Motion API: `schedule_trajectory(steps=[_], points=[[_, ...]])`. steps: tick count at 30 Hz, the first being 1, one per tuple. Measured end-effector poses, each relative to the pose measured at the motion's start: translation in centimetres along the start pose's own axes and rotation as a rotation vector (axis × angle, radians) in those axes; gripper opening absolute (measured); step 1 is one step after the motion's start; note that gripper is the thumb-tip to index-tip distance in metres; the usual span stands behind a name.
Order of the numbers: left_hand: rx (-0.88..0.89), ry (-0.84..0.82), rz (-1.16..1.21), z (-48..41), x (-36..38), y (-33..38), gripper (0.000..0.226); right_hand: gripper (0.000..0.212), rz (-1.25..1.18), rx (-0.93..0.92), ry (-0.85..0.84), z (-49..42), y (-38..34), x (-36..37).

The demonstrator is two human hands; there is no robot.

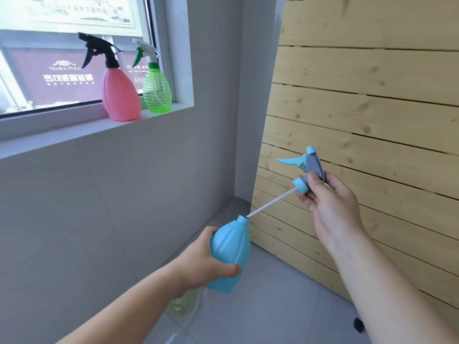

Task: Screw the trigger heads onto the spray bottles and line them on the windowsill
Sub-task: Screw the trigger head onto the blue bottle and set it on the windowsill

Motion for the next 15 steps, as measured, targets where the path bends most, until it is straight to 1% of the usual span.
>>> schedule_trajectory(steps=[5, 11, 15], points=[[0.036, -0.037, -0.014, -0.1, 0.5, 0.5, 0.075, 0.012, 0.007, 0.073, -0.105, -0.4, 1.6, 1.3], [0.108, -0.071, -0.002, 0.0, 0.9, 1.5, 0.073, 0.013, 0.081, 0.187, -0.305, 0.2, 4.3, 4.5], [0.142, -0.089, 0.036, 0.2, 0.9, 1.9, 0.076, 0.018, 0.122, 0.181, -0.369, 0.5, 5.2, 5.8]])
Point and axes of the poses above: each hand's wrist, its own z-axis away from the middle knuckle, its own x-axis out of the palm, y = z × x, the point moved 10 cm from there along -z, towards the middle knuckle, and after that the axes turned 13 degrees about -y, right-handed, at the moved point
